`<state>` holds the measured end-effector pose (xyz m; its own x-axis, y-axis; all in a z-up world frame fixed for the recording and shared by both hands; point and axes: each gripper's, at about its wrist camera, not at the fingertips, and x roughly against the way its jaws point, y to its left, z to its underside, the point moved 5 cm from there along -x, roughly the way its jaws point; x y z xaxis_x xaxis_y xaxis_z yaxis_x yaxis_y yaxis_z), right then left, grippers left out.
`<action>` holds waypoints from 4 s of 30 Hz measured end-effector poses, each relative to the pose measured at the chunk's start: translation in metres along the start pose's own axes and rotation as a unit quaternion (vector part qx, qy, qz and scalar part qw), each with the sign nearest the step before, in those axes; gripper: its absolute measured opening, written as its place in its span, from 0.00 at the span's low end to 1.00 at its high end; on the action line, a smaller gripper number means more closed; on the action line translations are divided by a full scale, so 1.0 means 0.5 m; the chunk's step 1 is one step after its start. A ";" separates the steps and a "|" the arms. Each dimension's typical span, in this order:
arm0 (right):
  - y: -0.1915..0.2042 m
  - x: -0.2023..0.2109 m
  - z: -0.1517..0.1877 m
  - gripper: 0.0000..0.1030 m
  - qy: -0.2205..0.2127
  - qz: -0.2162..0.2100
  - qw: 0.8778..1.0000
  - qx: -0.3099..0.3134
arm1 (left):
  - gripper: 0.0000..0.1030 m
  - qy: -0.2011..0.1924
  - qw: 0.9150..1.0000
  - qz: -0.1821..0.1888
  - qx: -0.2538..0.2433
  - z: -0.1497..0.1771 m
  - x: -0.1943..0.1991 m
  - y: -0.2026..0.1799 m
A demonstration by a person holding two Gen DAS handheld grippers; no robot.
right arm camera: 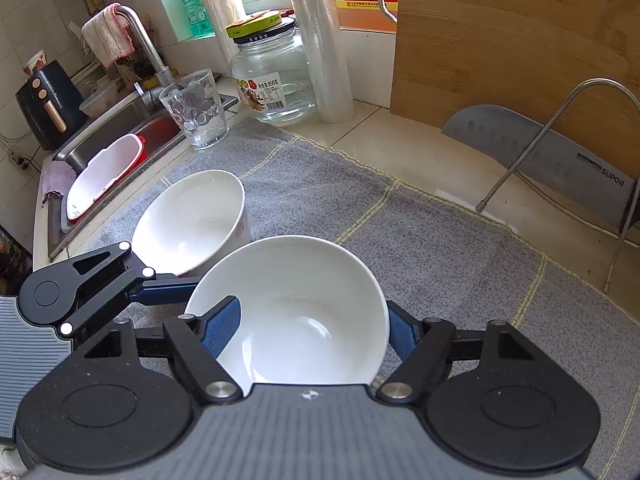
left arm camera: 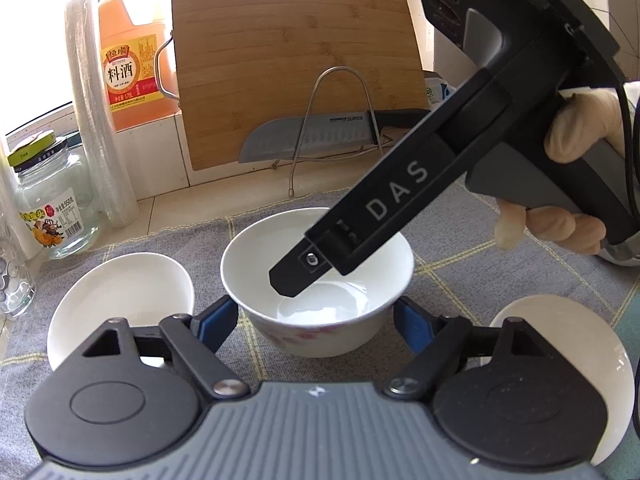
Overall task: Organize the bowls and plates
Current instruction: 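Move the right tool to another white bowl and grasp its rim, then carry the white bowl with the right tool onto the floral-decal bowl, then open the right tool and withdraw it from the stacked bowls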
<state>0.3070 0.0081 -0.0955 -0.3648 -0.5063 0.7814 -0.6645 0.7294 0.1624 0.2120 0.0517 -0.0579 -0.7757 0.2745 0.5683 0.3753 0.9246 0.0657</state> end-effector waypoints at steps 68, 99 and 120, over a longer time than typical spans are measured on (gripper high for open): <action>0.077 0.233 0.242 0.79 -0.050 0.062 0.993 -0.089 | 0.82 0.027 0.986 0.139 -0.086 0.045 0.162 -0.174; 0.076 0.230 0.257 0.85 -0.054 0.086 0.991 -0.084 | 0.89 0.035 0.984 0.135 -0.109 0.065 0.153 -0.170; 0.153 0.217 0.247 0.95 -0.057 0.104 0.993 -0.010 | 0.90 0.033 0.989 0.112 -0.093 0.089 0.188 -0.106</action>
<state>0.1361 -0.0479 -0.0725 -0.5645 -0.3911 0.7269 -0.5539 0.8324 0.0176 0.0966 0.0402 -0.0448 -0.6305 0.4427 0.6376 0.6254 0.7762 0.0795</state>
